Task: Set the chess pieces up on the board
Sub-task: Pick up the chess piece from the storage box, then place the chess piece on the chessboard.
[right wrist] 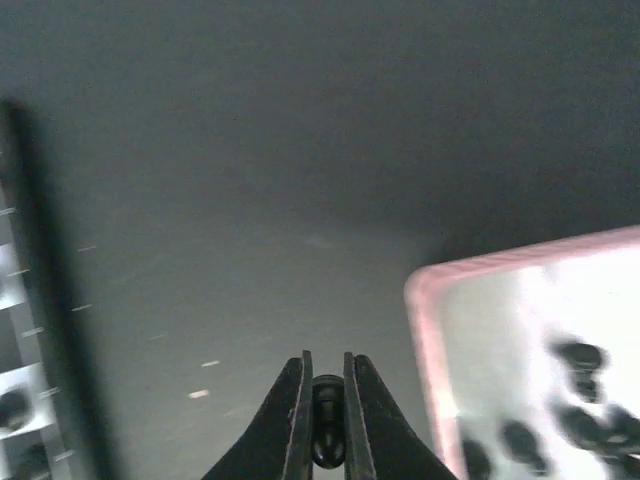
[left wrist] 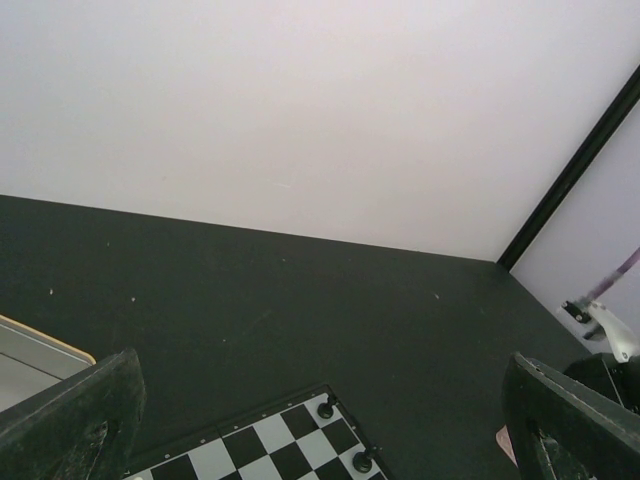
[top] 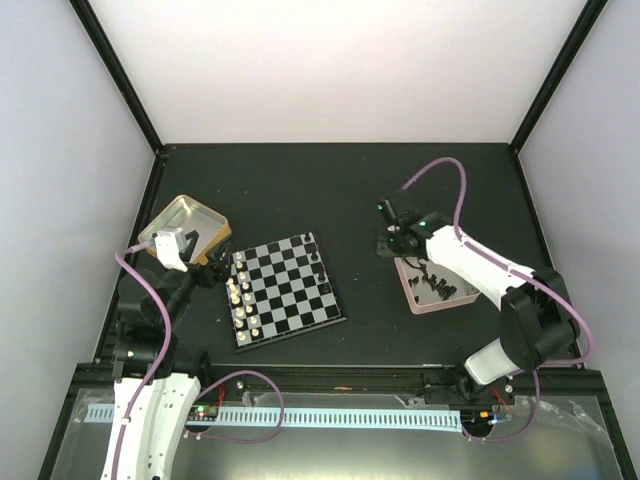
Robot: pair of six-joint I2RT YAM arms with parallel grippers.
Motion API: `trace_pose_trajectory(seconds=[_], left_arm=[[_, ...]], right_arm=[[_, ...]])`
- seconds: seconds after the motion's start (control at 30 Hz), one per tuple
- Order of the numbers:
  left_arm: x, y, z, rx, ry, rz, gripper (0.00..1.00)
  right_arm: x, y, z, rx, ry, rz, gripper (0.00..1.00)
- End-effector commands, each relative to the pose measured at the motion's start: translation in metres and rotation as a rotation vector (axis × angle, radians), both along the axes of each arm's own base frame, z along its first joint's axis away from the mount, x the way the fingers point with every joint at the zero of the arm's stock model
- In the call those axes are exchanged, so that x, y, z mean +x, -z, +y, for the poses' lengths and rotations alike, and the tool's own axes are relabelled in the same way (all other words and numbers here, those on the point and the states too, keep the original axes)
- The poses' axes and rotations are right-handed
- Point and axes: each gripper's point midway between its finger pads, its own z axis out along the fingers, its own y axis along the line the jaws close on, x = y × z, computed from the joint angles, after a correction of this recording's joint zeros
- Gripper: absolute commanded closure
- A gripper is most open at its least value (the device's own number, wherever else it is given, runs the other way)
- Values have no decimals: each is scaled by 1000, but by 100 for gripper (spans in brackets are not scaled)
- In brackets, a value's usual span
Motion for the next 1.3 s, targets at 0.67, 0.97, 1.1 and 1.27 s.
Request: trace_pose_trajectory(seconds=[0.67,0.97,1.1,1.27], left_arm=[[-1,-11,1,7,-5,-35,1],[-1,-11,1,7,-5,-36,1],[-1,-10,1,8,-5,-33,1],[-1,-11,2,7,-7,-36,1]], right_arm=[[21,1,243,51,-294,-62,95],[37,25,267,51,-287,-46,95],[43,38,266,16,-259,-43,95],[49,45,259,-23,-222,-61,95]])
